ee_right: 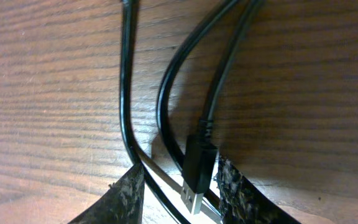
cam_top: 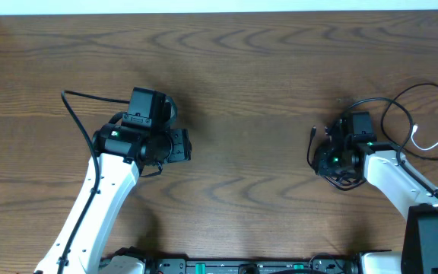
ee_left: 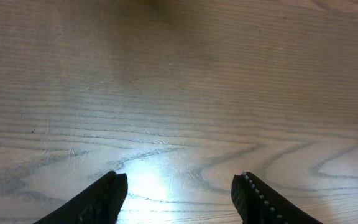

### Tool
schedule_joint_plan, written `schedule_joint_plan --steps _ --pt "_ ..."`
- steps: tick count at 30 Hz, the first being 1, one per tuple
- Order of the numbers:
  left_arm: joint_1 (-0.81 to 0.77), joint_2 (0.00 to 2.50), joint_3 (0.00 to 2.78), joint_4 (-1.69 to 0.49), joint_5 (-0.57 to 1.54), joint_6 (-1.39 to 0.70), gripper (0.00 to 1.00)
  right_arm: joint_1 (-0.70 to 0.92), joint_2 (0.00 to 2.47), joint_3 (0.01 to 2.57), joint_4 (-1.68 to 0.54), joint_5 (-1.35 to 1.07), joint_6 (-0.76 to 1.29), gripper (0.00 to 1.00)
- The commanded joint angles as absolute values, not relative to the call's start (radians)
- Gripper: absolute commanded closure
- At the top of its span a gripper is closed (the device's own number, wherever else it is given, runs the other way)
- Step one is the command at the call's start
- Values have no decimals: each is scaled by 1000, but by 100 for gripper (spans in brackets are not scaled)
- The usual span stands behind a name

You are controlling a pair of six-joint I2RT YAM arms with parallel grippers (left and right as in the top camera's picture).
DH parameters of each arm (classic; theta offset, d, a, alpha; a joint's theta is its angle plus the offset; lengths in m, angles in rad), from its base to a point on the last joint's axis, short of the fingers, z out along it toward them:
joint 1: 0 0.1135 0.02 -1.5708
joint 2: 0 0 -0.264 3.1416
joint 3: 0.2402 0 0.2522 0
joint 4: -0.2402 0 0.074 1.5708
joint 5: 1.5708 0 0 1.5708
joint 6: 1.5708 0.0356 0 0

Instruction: Untangle cables

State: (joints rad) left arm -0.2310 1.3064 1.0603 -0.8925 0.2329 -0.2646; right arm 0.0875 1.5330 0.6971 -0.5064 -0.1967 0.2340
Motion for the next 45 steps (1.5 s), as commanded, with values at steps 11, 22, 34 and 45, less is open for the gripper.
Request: schedule_joint_plan --steps 11,22,34,45 --pt "-232 1308 1049 -896 223 -263 40 94 1545 672 -512 -133 476 81" --pt "-232 1308 1049 -896 223 -263 40 93 1545 672 -506 -133 500 99" --pt "-232 1308 1049 -896 223 -263 40 -132 1543 1154 -903 177 313 99" --pt "-232 1308 1049 -896 223 -263 40 -436 1543 1527 -1059 353 330 99"
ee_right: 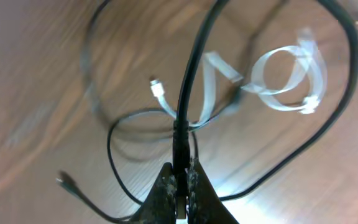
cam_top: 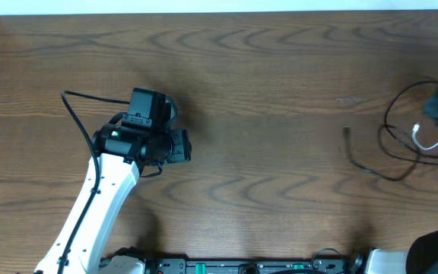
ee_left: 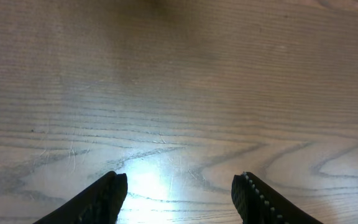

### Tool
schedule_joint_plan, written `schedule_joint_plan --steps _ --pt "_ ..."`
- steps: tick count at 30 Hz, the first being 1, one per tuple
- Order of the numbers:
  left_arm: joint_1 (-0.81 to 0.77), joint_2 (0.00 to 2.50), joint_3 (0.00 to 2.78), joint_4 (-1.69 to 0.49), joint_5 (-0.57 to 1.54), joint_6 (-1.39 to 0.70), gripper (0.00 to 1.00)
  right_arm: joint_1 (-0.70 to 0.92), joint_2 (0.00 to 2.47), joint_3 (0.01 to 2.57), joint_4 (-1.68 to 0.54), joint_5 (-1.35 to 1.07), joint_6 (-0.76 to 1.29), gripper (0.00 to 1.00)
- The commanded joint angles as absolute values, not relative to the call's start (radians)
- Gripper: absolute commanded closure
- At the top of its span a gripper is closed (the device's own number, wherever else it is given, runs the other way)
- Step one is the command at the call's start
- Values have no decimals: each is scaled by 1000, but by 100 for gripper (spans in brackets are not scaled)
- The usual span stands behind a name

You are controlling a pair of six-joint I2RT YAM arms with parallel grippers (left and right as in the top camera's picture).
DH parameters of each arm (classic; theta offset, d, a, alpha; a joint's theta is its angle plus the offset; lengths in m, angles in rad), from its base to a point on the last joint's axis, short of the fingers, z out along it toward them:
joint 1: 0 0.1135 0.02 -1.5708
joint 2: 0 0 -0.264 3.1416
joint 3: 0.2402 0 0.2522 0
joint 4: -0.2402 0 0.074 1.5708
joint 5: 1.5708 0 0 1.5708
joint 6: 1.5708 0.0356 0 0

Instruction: Untangle cables

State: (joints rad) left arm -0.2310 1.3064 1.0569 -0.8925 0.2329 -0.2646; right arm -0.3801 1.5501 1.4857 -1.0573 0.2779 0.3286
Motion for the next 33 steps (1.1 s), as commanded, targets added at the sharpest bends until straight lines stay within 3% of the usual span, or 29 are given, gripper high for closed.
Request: schedule_joint_plan --steps 1,9,12,14,15,24,29,33 --pt "-232 1308 1049 -896 223 -263 40 -459 1543 1532 -1054 353 340 99" --pt "-232 1308 1049 -896 223 -263 40 -503 1544 1533 -986 192 283 98" --pt "-232 1308 1049 -897 223 -263 40 -500 1544 1533 -983 101 282 52" --pt "-232 1308 1049 -897 223 -263 40 -497 1544 1530 -984 31 282 35" --pt "-232 1308 1049 -897 223 -263 40 -496 1544 1528 -984 -6 282 32" --pt "-232 1308 1049 -892 223 -263 40 -450 1545 1518 -1010 -323 197 26" --pt "-232 1308 1049 -808 223 -263 40 -287 1545 1482 -1010 -407 169 14" --pt "-232 1308 1049 -702 223 -263 39 -108 1545 1412 -982 -394 31 8"
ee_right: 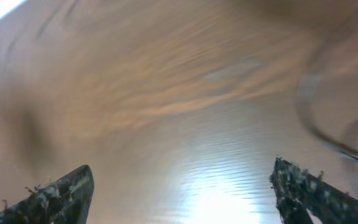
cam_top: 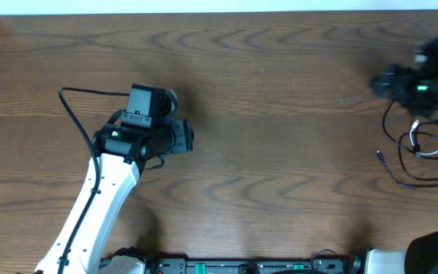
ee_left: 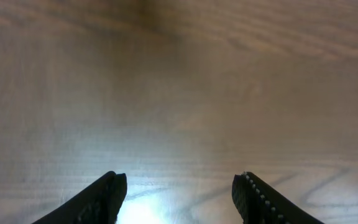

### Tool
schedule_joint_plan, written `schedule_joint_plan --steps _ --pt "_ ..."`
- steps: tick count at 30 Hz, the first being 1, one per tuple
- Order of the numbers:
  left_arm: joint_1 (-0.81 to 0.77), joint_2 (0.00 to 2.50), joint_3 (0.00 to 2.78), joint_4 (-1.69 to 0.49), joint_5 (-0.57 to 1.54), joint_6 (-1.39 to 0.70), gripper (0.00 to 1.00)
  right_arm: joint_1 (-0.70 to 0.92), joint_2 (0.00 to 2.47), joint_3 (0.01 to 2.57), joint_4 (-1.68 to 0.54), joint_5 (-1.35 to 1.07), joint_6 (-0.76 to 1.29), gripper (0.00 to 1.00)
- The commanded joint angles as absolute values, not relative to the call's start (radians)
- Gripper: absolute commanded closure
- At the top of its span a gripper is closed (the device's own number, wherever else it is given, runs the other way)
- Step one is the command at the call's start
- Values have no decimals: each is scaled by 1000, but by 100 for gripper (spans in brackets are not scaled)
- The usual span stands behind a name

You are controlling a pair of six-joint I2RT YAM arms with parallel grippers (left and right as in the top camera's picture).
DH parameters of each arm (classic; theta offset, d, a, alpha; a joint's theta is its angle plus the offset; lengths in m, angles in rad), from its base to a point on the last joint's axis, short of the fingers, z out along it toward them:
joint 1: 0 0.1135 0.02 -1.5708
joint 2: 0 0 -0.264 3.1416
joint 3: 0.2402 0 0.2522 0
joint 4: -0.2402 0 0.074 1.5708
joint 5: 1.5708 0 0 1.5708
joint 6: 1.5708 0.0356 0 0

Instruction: Untangle cables

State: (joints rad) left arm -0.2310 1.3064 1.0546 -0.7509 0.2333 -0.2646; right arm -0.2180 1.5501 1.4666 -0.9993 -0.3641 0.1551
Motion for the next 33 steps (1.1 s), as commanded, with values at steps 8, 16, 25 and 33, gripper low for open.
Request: schedule_joint_plan --steps 8,16,25,33 --pt "-232 1328 1049 -638 223 -229 25 114 1545 1228 -887 -178 -24 1" --pt "-231 1385 1049 -866 10 -297 26 136 1545 1082 -930 -133 123 1" --pt "-234 1374 1047 -1212 18 -316 26 141 1539 1052 -1140 -137 191 1" --pt "-294 1127 963 -1149 14 -304 25 189 1323 962 -1079 -129 221 1"
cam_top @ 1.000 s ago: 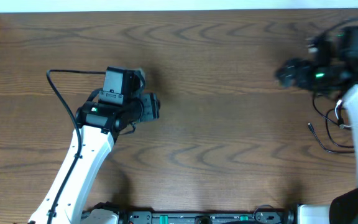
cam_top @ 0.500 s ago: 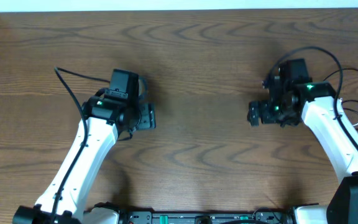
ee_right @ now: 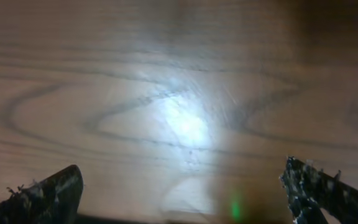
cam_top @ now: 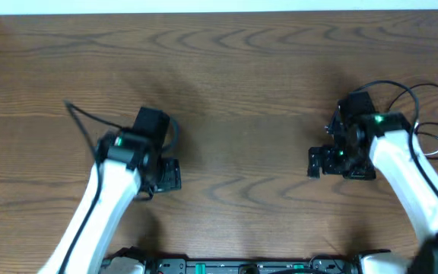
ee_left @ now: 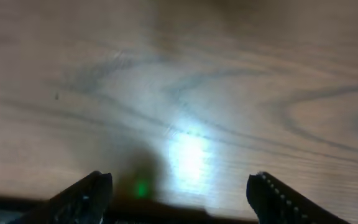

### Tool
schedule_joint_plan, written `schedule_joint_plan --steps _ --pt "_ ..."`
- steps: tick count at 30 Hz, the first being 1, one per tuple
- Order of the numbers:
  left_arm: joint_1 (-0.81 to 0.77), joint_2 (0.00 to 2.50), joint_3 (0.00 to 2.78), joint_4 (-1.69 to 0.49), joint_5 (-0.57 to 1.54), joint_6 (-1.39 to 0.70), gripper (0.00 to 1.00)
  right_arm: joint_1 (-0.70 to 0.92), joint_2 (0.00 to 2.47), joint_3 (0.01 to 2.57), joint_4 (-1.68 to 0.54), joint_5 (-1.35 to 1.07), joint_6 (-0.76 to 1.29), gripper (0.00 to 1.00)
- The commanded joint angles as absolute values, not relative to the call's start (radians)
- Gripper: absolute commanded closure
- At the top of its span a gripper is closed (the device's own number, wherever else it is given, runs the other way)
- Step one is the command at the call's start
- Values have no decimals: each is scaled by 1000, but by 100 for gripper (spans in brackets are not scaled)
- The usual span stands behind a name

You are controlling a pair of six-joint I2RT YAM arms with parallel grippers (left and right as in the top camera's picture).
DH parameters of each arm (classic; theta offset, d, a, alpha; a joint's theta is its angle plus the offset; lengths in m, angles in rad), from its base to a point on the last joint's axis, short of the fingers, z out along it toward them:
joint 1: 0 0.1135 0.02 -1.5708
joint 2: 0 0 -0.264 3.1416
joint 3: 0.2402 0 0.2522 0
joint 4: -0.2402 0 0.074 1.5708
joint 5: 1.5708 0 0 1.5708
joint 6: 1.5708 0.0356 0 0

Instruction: Untangle cables

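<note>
A black cable lies in loose loops at the table's right edge, and a white cable curls beside it. In the overhead view my right gripper is left of the cables, apart from them. The right wrist view shows that gripper open wide over bare wood, nothing between its fingers. My left gripper is on the left half of the table. It stands open too, over bare wood. Neither wrist view shows a cable.
The brown wooden table fills the view, with a white strip along its far edge. A thin black lead runs from my left arm. A dark rail lies along the near edge.
My right gripper has moved from the far right corner beside the cables to a spot left of them, nearer the front, still open. My left gripper has shifted nearer the front edge and its jaws stand wider.
My right gripper first stood around a black USB plug at the middle right. Then it was shut on the black cable near the right edge. Then it was open, with the cables lying at the right edge. Now it is away from them. The left stayed open throughout.
</note>
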State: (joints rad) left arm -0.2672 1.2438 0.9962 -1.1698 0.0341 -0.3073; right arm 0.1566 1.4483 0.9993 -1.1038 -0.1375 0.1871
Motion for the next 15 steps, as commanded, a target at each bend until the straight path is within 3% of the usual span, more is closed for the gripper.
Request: schedule_joint_plan --steps 1,2,7,15 --pt "-318 1019 926 -1106 6 -305 25 221 1219 923 -1032 -110 221 1" --pt "-331 955 904 -1082 -12 -305 2 239 1166 904 -1010 -91 221 1" --pt "-361 672 833 -1007 -68 -312 2 328 857 833 -941 -6 221 1" --pt "-361 460 833 -986 -68 -312 2 331 616 828 -929 -6 221 1"
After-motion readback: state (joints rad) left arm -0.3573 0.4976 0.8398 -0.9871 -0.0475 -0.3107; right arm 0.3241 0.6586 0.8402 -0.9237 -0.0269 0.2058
